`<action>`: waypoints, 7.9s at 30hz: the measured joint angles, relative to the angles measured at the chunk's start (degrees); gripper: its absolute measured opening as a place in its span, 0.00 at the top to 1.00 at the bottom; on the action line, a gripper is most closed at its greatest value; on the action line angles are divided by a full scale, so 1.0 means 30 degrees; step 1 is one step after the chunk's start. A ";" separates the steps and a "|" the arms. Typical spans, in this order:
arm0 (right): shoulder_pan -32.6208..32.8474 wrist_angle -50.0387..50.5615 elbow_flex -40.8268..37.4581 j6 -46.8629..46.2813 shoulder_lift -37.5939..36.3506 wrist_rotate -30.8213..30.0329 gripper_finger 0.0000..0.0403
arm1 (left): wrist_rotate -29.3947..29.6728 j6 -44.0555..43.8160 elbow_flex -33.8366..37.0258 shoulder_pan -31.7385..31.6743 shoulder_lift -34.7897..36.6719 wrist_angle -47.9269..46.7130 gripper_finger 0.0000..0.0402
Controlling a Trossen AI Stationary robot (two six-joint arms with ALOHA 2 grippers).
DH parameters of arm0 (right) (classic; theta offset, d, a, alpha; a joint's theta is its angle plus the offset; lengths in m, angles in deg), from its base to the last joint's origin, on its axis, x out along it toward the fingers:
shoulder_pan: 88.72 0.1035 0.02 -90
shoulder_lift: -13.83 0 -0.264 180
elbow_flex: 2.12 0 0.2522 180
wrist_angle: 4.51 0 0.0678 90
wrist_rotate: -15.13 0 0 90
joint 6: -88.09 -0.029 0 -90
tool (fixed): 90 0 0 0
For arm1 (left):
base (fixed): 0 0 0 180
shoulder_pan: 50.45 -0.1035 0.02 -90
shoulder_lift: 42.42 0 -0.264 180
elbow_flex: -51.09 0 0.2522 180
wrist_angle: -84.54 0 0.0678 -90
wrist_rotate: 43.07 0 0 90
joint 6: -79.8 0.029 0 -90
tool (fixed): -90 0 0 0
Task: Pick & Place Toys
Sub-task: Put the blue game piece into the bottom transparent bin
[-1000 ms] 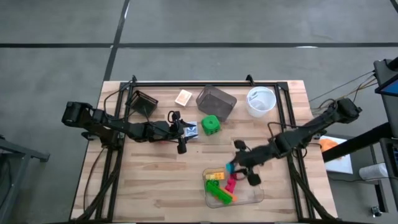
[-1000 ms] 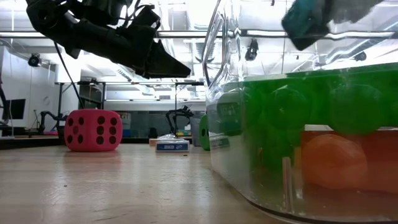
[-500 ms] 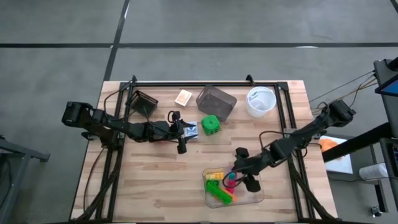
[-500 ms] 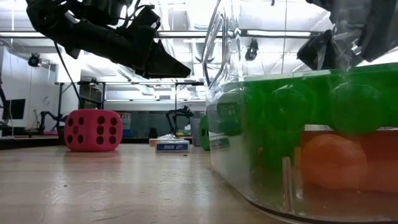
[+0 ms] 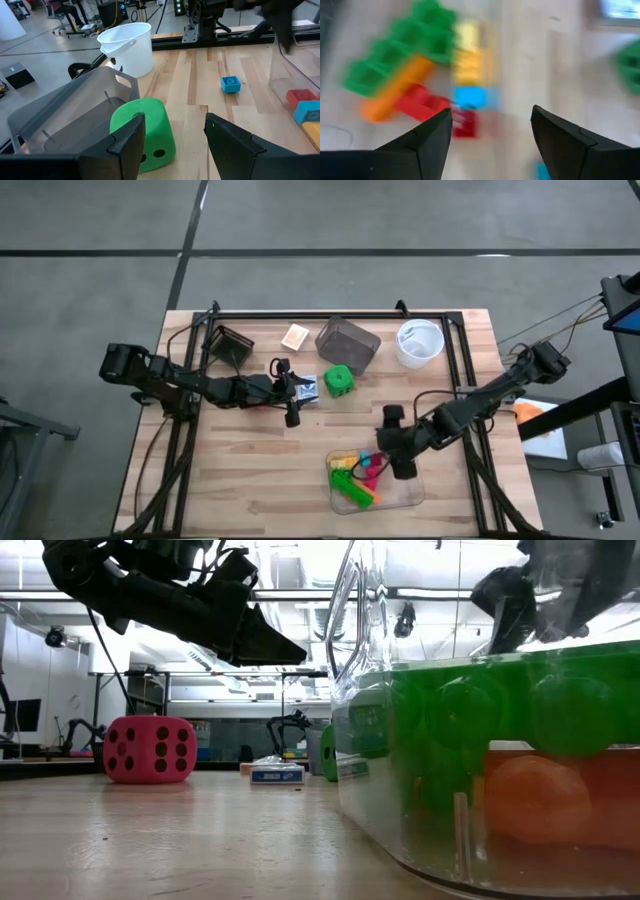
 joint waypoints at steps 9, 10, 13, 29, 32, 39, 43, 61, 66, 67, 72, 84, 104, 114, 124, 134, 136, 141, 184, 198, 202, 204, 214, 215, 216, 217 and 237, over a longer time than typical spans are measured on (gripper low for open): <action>-0.1659 0.4933 0.0227 0.1348 -0.0143 -0.2687 0.34 | 0.0000 0.0000 0.0000 0.0002 0.0000 0.0000 0.48; -0.1937 0.5175 0.0227 0.1588 -0.0143 -0.2573 0.34 | 0.0000 -0.0003 0.0000 -0.0002 0.0000 0.0000 0.48; -0.2783 0.5889 0.0220 0.2490 -0.0165 -0.2094 0.34 | -0.0002 -0.0007 0.0000 -0.0002 0.0000 0.0000 0.48; -0.5937 0.4154 -0.2092 0.4954 -0.0194 0.3558 0.34 | -0.0007 -0.0007 0.0000 -0.0005 0.0000 0.0000 0.48; -0.5945 0.3205 -0.2652 0.5058 -0.0174 0.4112 0.34 | -0.0015 0.0000 0.0000 0.0002 0.0000 0.0000 0.48; -0.6093 0.2049 -0.3382 0.5309 -0.0158 0.4531 0.34 | -0.0015 0.0000 0.0000 -0.0004 0.0000 0.0000 0.48; -0.6236 0.1225 -0.3903 0.5389 -0.0164 0.4899 0.34 | -0.0011 0.0000 0.0000 -0.0004 0.0000 0.0000 0.48; -0.6803 0.0147 -0.4385 0.5781 -0.0181 0.5045 0.34 | 0.0007 0.0000 -0.0007 -0.0005 0.0000 0.0000 0.48; -0.7016 -0.0188 -0.4302 0.5880 -0.0179 0.4898 0.34 | 0.0007 0.0000 -0.0007 -0.0005 0.0000 0.0000 0.48; -0.7074 -0.0378 -0.4267 0.5899 -0.0179 0.4785 0.34 | 0.0007 0.0000 -0.0007 -0.0005 0.0000 0.0000 0.48; -0.7249 -0.1310 -0.4261 0.6107 -0.0172 0.4603 0.34 | 0.0007 0.0000 -0.0007 -0.0004 0.0000 0.0000 0.48; -0.7271 -0.1183 -0.3336 0.6375 -0.1736 0.4463 0.34 | 0.0007 0.0000 -0.0007 -0.0005 0.0000 0.0000 0.48; -0.7096 -0.0963 -0.3248 0.5889 0.0972 -0.2976 0.34 | 0.0004 -0.0007 -0.0007 0.0002 0.0000 0.0000 0.48; -0.7030 -0.0947 -0.3248 0.5704 0.1344 0.2171 0.34 | 0.0007 -0.0007 -0.0007 0.0002 0.0000 -0.0007 0.48; -0.7016 0.0493 -0.3248 0.5360 0.1322 0.3895 0.34 | 0.0001 -0.0007 -0.0007 -0.0005 0.0000 -0.0153 0.48; -0.7008 0.1325 -0.3276 0.5363 0.1749 0.4970 0.34 | 0.0000 0.0000 -0.0007 0.0002 0.0000 -0.0153 0.48; -0.7008 0.1273 -0.3307 0.5390 0.2126 0.4966 0.34 | 0.0007 0.0000 -0.0007 0.0000 0.0000 -0.0148 0.48; -0.6995 0.1112 -0.3350 0.5453 0.3234 0.4465 0.34 | 0.0006 0.0000 -0.0007 0.0002 0.0000 -0.0149 0.48; -0.2861 -1.5673 -0.9145 0.4162 -0.6669 0.4873 0.68 | 0.0000 0.0000 -0.0007 0.0002 0.0000 -0.0160 0.48; 0.0496 -1.1922 -0.5477 0.1836 0.0630 0.2453 0.68 | 0.0000 -0.0136 0.0029 0.0001 0.0000 -0.0153 0.48; 0.0503 -1.1272 -0.4038 0.1710 0.2556 0.2468 0.60 | 0.0000 -0.0138 0.0029 0.0002 0.0000 -0.0153 0.48; 0.0500 -1.0666 -0.3325 0.1703 0.3173 0.2468 0.49 | 0.0000 -0.0138 0.0061 0.0000 0.0000 -0.0153 0.48; 0.0691 -0.8930 -0.1632 0.1357 0.3317 0.2461 0.26 | -0.0011 -0.0131 0.0073 -0.0001 0.0000 -0.0153 0.48; 0.0722 -0.8902 -0.1524 0.1351 0.3216 0.2456 0.26 | -0.0010 -0.0129 0.0073 -0.0002 0.0000 -0.0153 0.48; 0.0782 -0.8829 -0.1420 0.1351 0.3074 0.2448 0.26 | -0.0013 -0.0129 0.0073 -0.0003 0.0000 -0.0153 0.48; 0.0862 -0.8720 -0.1379 0.1336 0.2951 0.2395 0.26 | -0.0010 -0.0124 0.0073 -0.0002 0.0000 -0.0153 0.48; 0.1749 0.0436 0.3368 0.0187 0.3102 0.1419 0.25 | -0.0008 -0.0087 0.0073 -0.0005 0.0000 -0.0146 0.48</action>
